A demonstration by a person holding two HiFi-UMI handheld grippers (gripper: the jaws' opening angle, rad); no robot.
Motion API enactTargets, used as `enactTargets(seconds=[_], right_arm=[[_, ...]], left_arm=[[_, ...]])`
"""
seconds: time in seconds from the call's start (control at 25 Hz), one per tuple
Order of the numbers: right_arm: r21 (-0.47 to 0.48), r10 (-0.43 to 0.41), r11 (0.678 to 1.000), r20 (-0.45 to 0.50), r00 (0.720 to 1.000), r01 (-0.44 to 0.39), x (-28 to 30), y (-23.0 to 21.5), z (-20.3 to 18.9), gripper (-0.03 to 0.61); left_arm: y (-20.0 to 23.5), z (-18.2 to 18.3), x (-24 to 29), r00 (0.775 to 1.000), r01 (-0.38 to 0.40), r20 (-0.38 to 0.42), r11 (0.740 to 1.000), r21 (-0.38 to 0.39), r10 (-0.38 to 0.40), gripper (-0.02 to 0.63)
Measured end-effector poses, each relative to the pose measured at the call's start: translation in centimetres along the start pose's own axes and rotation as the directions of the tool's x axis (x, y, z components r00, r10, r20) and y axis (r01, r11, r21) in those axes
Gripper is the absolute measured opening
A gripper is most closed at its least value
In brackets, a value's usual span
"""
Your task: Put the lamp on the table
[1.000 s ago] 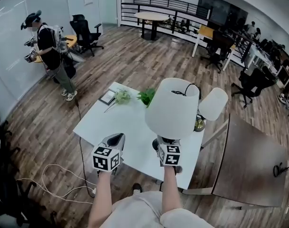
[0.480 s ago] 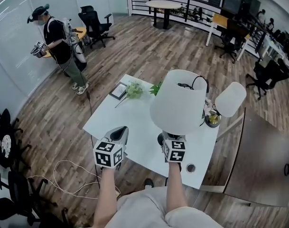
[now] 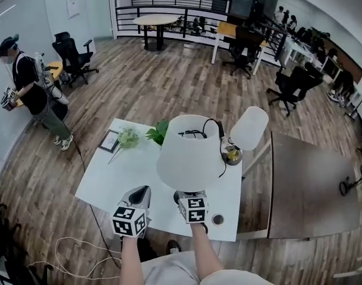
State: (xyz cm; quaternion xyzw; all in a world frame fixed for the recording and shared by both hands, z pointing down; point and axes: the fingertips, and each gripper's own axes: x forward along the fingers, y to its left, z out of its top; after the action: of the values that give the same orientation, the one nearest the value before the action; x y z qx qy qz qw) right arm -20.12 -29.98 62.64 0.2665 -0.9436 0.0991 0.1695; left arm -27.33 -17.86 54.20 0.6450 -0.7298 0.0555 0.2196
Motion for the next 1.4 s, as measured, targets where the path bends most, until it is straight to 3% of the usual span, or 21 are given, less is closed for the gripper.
enactTargets(seconds=[0.16,0.32,0.64,0.8,1.12,1.4], right_arm=[[0.024,-0.050,0.998,0.007,0.999,0.049,-0.1,-1.3,-0.1,0.164],[0.046,-0.135,0.990,0.029,0.990,0.134,0.0,-2.5,0.0,0.164],[0.153,-0.306,0.942,0.036,0.951,0.298,0.5,-2.7,-0.1,0.164],[0.139,-0.364,0.923,0.010,0.931,0.359,0.2,-2.4,-0.7,0.164],[0.203,-0.470,0.864,0.002,0.882,0.460,-0.7,-1.3,-1.9,0.164],[0.297,-0.582,0.778,0.008,0.813,0.554,-1.7,-0.2,-3.6,0.164]], left_arm=[[-2.0,0.8,3.0,0.994,0.107,-0.012,0.993,0.039,-0.107,0.000],[-3.1,2.5,5.2,0.975,0.221,-0.032,0.970,0.102,-0.219,0.000],[-1.4,5.3,7.0,0.932,0.362,-0.071,0.920,0.149,-0.356,0.000],[-1.8,4.3,7.8,0.899,0.437,-0.120,0.887,0.151,-0.422,0.000],[-2.6,4.3,8.3,0.825,0.563,-0.186,0.805,0.186,-0.534,0.000],[-2.9,2.5,7.4,0.757,0.651,-0.270,0.721,0.237,-0.594,0.000]])
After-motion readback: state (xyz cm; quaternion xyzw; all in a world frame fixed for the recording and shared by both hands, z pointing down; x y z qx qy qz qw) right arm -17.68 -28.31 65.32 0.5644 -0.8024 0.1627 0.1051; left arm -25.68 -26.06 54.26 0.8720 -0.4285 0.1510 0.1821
